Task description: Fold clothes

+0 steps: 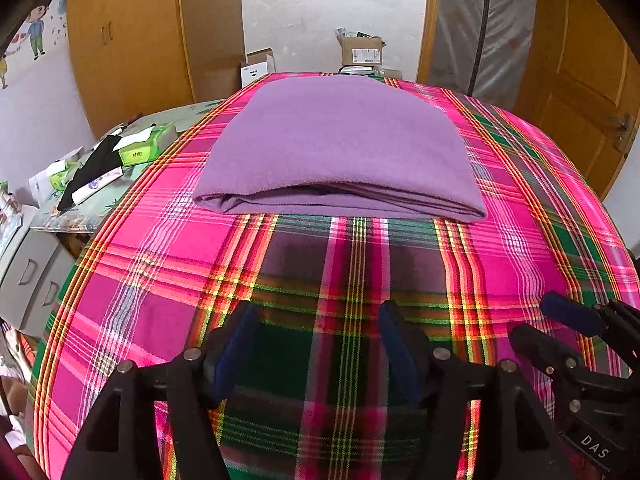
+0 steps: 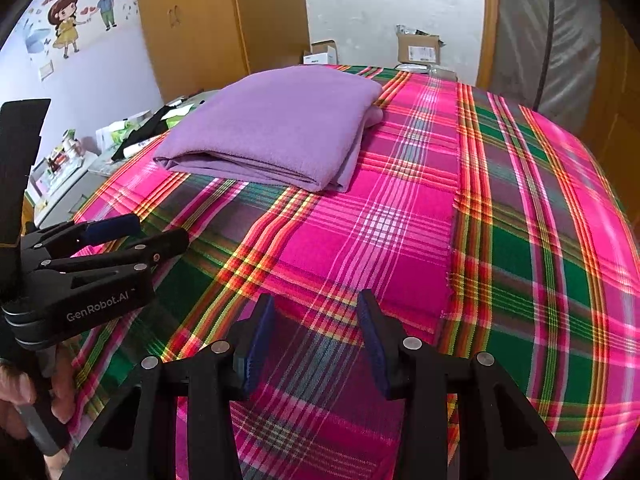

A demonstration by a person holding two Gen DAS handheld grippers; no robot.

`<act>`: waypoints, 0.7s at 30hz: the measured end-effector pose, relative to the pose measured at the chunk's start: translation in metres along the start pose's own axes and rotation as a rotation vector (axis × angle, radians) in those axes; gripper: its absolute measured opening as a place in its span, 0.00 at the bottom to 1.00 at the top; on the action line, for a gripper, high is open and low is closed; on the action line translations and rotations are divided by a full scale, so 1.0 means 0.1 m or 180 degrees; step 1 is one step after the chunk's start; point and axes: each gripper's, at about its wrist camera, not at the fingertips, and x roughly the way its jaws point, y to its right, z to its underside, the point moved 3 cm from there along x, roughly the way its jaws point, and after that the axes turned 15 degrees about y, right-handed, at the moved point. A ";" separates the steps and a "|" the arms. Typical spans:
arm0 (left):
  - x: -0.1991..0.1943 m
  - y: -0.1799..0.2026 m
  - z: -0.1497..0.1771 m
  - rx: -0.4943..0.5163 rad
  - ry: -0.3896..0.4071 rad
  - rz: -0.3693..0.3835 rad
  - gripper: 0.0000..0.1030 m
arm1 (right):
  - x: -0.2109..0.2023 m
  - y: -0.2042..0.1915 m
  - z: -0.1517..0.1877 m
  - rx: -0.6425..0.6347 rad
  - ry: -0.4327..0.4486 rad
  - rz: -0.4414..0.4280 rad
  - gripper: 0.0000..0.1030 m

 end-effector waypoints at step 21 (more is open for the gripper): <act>0.01 -0.01 -0.01 -0.0001 -0.0002 0.0003 0.63 | 0.00 -0.02 0.01 -0.0028 -0.0003 0.0023 0.43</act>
